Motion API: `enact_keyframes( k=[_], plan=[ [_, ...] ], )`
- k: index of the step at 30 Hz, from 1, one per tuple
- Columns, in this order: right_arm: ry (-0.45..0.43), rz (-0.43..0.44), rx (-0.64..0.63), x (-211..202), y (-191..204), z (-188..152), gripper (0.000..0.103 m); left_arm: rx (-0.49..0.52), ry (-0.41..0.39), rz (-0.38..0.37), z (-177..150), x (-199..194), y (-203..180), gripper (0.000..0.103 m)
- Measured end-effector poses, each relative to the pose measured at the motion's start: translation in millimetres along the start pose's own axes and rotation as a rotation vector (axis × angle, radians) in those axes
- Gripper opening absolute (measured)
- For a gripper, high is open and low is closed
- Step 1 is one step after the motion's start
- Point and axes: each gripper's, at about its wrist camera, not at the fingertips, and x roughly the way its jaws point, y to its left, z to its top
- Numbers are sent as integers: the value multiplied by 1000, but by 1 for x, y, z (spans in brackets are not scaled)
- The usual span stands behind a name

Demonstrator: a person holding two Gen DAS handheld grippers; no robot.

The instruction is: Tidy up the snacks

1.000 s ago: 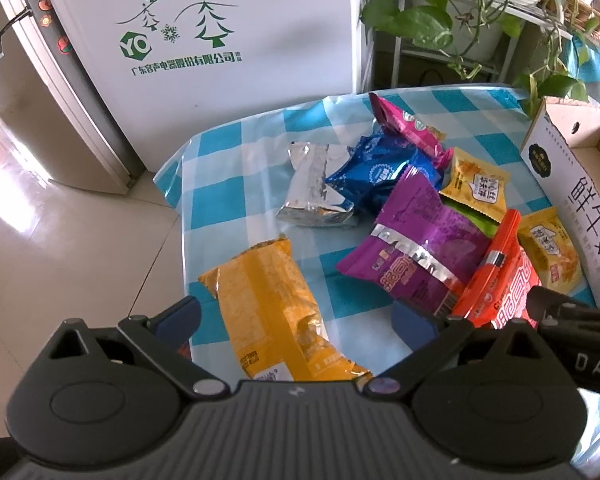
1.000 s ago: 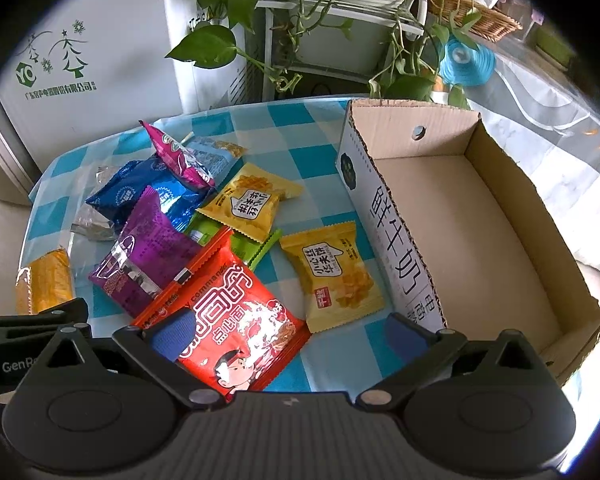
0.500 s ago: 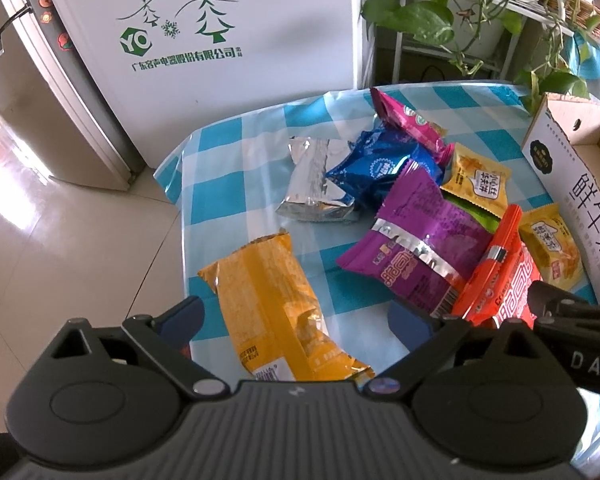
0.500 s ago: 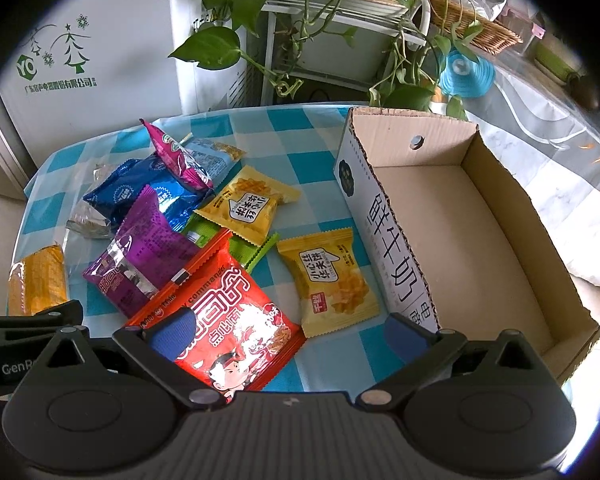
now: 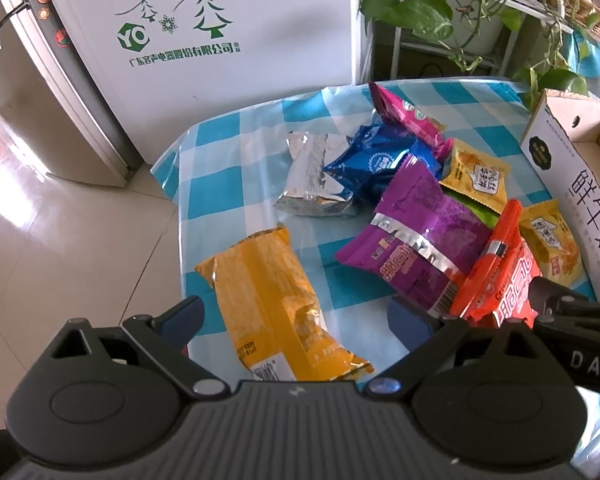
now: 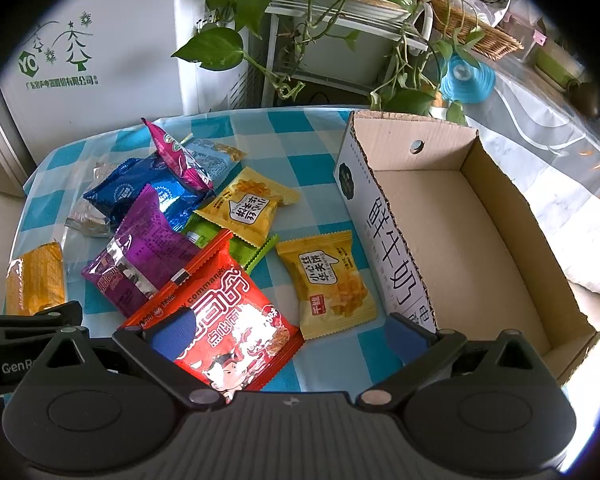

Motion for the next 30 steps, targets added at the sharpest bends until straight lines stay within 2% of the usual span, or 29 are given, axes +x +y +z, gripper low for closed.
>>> enact_keyframes(
  k=[8, 12, 14, 18, 23, 27, 30],
  plan=[
    [-10, 2, -13, -1, -2, -1, 103, -9, 9, -33, -2, 0, 1, 98],
    [-18, 31, 2, -2, -7, 0, 103, -18, 1, -85, -1, -2, 4, 98],
    [-36, 70, 20, -6, -13, 2, 103, -40, -1, -118, 2, -3, 10, 98],
    [-87, 158, 91, -16, -34, 6, 103, -101, -14, -137, 10, -5, 29, 98],
    [-157, 279, 154, -27, -62, 6, 103, -158, -36, -123, 15, -7, 54, 99],
    [-182, 322, 115, -28, -68, -2, 103, -205, -14, -122, 15, -2, 67, 99],
    [-194, 366, 49, -29, -62, -7, 103, -236, 19, -148, 13, 6, 72, 99]
  ],
)
